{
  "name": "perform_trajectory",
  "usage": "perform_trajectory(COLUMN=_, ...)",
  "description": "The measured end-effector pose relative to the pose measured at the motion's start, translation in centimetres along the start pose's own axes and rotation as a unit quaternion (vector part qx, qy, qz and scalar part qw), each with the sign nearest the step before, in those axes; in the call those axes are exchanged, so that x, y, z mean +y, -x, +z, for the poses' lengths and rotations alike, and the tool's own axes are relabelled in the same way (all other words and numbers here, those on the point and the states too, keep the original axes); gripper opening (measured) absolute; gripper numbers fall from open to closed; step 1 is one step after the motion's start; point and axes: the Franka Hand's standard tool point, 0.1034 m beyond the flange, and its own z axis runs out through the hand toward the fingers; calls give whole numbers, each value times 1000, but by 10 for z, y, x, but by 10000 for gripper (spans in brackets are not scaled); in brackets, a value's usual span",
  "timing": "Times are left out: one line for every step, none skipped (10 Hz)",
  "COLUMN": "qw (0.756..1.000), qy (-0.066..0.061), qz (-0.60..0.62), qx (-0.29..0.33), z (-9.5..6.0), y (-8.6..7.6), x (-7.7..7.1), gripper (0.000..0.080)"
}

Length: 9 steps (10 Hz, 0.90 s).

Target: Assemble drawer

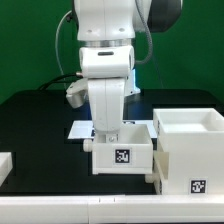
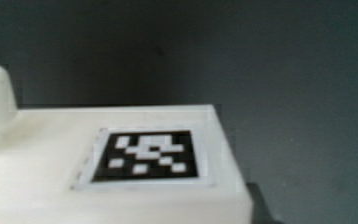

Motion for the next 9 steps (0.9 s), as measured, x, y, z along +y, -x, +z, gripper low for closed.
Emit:
perform_trajectory(qw=1000, qy=1, qz=1, qx=1, z=1, y=-6, x=2, gripper=38)
perform_trajectory(qw=1000, qy=0, qz=1, qx=1, z=1, y=-10, x=4, gripper=38)
perform_trajectory(qw=1000, qy=-4, qz=3, qx=1, z=2, y=-14, x=5, gripper=38)
perform_trajectory(qw=1000, qy=-5, qz=-2, qx=-1, z=4, y=-20, x=7, gripper=38)
perform_trajectory(qw=1000, qy=-5, qz=6, qx=-1, z=5, y=-25, x=8, gripper=38)
perform_trajectory(qw=1000, qy=-4, qz=14, qx=-1, z=5, y=-26, x=8, gripper=38)
perform_trajectory(qw=1000, qy=-4, qz=16, qx=-1, z=5, y=-26, x=8, gripper=38)
perform_trajectory(qw=1000, qy=-4, qz=20, qx=-1, z=5, y=-27, x=8, gripper=38)
perform_trajectory(qw=1000, qy=-2, qz=22, qx=-1, z=5, y=-29, x=7, gripper=38)
